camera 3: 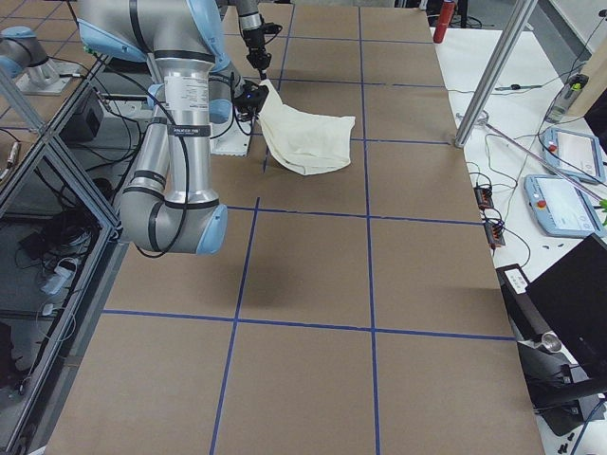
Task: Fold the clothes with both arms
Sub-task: 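Lift the near edge with both grippers and fold it toward the collar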
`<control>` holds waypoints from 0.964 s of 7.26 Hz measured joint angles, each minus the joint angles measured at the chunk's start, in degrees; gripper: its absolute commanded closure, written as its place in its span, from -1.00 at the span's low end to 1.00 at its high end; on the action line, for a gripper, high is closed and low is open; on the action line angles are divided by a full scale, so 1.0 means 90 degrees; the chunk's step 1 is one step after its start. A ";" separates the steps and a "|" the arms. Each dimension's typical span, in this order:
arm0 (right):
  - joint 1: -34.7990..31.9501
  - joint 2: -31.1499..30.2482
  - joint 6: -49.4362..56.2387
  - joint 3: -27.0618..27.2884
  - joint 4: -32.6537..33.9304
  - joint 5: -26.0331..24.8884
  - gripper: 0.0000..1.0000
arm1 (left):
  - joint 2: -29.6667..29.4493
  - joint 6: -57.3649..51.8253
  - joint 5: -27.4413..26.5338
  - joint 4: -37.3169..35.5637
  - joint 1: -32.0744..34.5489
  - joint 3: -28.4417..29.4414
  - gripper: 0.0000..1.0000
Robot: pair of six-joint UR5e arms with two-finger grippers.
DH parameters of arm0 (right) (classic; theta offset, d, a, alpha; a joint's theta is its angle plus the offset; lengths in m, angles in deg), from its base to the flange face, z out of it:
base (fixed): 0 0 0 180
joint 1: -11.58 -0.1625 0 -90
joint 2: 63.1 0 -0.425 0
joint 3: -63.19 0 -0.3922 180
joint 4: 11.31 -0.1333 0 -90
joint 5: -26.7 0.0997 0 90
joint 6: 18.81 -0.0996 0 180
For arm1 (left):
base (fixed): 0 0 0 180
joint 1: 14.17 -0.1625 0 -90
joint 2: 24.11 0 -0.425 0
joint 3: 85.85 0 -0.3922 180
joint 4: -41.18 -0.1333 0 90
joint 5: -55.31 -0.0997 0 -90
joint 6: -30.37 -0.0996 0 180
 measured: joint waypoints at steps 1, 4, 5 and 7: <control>-0.0215 0.0064 -0.0061 -0.0016 -0.0002 -0.0052 1.00 | -0.0309 -0.0306 0.0007 -0.0027 0.0396 0.0235 1.00; -0.1092 0.0672 -0.0236 -0.0951 0.0006 0.0184 1.00 | -0.1041 -0.1635 0.0063 -0.0008 0.1550 0.1398 1.00; -0.1486 0.0852 -0.0231 -0.1293 0.0007 0.0524 1.00 | -0.1211 -0.1934 0.0072 0.0065 0.1836 0.1773 1.00; -0.2118 0.1271 -0.0119 -0.2113 -0.0005 0.1039 1.00 | -0.1476 -0.2186 0.0064 0.0590 0.2175 0.2684 1.00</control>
